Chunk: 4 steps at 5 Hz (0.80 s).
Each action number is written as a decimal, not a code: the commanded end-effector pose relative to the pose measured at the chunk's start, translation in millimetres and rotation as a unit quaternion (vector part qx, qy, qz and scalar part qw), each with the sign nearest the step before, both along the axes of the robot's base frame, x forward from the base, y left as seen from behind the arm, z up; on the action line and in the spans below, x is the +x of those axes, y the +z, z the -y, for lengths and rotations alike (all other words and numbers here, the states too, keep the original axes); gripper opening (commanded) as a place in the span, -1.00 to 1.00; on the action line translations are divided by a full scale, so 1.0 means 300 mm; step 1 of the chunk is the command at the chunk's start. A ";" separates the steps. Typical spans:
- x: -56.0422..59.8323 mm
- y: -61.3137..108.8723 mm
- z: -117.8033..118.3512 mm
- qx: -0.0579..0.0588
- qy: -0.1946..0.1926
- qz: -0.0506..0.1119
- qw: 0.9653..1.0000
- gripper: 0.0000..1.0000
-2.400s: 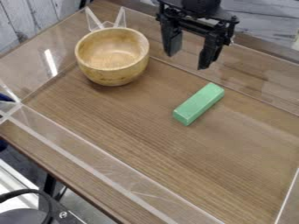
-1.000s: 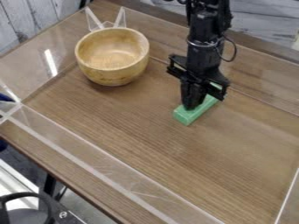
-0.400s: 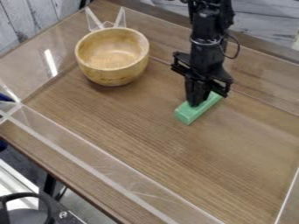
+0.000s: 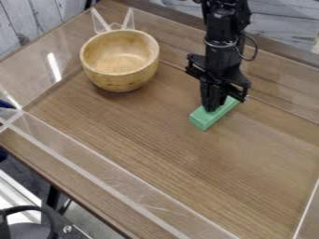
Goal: Put the green block in the brown bowl
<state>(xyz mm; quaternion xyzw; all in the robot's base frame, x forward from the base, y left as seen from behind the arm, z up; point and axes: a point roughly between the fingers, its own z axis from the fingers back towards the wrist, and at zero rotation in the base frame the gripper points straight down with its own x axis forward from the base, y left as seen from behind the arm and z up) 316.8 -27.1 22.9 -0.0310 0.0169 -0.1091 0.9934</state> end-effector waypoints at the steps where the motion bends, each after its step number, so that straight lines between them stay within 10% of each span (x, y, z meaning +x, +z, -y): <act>1: -0.008 -0.075 0.011 -0.003 -0.013 -0.021 1.000 -1.00; 4: -0.014 -0.098 0.016 -0.009 -0.019 -0.035 0.999 -1.00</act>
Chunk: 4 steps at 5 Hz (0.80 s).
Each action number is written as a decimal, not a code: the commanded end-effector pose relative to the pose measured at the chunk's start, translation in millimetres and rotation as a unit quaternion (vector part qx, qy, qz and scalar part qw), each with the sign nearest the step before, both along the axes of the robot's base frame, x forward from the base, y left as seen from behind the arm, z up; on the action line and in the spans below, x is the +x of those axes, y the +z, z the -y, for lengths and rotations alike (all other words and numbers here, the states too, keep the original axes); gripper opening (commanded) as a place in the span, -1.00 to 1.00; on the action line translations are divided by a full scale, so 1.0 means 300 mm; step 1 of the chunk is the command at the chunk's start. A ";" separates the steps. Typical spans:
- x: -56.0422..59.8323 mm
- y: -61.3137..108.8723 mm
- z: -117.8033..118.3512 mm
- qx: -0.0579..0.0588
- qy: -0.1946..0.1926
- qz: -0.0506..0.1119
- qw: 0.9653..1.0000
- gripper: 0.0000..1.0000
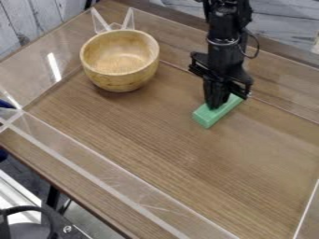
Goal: Put the green block in the brown bowl
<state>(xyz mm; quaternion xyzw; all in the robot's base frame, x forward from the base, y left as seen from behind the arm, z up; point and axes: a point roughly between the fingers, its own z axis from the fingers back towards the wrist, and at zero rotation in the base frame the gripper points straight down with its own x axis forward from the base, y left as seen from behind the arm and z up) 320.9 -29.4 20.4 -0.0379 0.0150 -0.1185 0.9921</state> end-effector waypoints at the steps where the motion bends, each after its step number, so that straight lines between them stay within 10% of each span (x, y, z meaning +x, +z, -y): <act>1: -0.033 -0.093 0.009 -0.003 -0.012 -0.042 0.999 -1.00; 4: -0.048 -0.102 0.013 -0.008 -0.017 -0.057 0.998 -1.00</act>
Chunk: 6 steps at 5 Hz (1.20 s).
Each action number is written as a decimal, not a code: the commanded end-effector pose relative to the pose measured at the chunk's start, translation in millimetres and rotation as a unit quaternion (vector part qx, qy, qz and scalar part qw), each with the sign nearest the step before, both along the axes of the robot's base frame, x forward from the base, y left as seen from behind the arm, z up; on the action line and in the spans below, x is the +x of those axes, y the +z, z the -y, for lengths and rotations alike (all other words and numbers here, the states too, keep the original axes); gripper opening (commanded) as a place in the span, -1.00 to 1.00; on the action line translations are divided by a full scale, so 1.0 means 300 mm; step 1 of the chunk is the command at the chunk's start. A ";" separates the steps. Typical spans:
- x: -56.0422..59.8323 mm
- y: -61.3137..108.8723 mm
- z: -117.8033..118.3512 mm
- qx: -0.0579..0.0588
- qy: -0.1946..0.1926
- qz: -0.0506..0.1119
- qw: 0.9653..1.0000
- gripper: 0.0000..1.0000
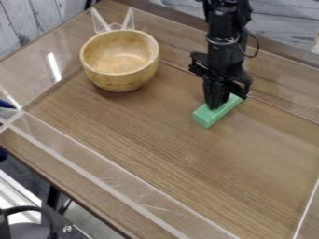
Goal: Put the green block in the brown bowl
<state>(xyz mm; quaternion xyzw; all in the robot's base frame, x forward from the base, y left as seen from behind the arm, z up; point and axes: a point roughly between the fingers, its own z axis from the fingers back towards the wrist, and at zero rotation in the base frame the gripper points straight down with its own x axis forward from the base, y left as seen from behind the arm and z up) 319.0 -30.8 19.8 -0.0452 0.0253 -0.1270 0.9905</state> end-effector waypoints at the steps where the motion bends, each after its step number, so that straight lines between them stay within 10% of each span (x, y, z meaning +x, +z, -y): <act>1: -0.042 -0.022 0.003 -0.003 -0.007 -0.026 1.000 -1.00; 5: -0.032 0.408 -0.076 0.000 0.024 0.092 0.995 -1.00; 6: -0.036 0.325 -0.068 -0.001 0.017 0.084 0.996 1.00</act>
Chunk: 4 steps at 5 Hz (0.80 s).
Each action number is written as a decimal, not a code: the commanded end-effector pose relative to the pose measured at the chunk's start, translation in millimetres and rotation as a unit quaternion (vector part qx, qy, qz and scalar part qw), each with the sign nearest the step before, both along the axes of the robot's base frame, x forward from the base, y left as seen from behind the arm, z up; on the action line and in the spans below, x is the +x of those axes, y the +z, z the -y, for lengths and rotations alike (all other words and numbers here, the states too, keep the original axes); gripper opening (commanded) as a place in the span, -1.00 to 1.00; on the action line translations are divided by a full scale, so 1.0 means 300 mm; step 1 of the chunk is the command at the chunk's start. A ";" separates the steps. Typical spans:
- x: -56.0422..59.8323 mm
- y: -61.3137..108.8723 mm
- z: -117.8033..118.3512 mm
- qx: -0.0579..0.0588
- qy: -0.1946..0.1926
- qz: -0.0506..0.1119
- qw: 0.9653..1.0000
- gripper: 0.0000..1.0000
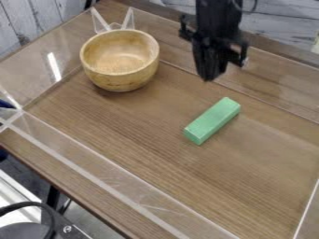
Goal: Put the green block in the brown bowl
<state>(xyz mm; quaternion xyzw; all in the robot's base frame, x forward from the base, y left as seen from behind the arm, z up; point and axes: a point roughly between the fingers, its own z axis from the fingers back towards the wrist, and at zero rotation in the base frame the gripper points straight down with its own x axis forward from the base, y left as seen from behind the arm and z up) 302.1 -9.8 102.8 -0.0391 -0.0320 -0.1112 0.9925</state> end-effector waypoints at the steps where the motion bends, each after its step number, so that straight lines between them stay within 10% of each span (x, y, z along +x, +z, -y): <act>1: 0.026 -0.042 0.003 0.000 -0.007 0.013 1.000 1.00; 4: 0.052 -0.210 0.022 0.007 -0.022 -0.018 1.000 1.00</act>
